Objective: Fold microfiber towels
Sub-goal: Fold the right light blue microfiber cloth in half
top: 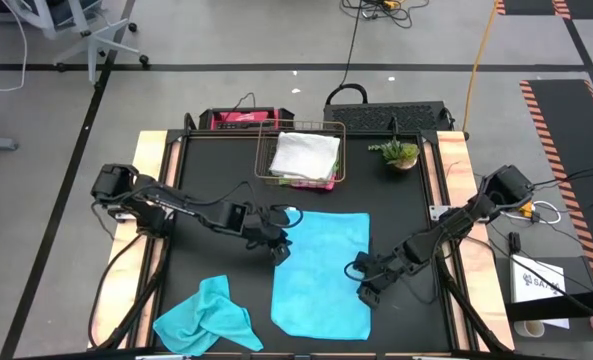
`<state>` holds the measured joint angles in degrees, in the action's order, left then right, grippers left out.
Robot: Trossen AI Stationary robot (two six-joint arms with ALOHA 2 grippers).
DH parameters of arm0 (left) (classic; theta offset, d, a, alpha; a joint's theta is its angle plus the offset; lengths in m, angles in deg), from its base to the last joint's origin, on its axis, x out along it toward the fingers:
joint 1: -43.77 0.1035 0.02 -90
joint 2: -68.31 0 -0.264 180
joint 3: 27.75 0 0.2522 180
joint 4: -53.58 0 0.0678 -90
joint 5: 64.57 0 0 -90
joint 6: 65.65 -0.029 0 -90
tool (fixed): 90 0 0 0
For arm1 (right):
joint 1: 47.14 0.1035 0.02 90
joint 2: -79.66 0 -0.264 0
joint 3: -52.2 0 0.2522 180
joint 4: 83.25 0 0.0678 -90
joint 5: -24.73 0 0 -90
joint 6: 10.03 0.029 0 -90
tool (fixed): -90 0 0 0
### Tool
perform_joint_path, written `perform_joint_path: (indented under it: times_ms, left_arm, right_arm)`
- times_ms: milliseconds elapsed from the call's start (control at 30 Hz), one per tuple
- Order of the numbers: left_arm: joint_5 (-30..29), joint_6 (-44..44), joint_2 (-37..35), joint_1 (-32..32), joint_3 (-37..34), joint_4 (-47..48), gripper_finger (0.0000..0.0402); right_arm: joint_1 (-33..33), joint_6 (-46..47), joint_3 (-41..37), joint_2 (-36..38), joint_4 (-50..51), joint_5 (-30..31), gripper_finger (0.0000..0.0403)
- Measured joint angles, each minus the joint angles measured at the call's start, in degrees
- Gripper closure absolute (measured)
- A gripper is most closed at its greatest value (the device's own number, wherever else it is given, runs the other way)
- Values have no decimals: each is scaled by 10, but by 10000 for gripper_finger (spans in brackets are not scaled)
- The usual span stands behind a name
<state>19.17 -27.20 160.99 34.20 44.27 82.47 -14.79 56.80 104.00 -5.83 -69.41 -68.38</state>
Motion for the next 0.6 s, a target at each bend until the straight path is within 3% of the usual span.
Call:
perform_joint_path:
  times_ms: [400,600]
  left_arm:
    - [0,29,0,-9,0,0,259]
    - [0,41,0,-10,0,0,259]
  right_arm:
    - [39,0,3,2,164,3,403]
    - [41,0,2,8,169,0,403]
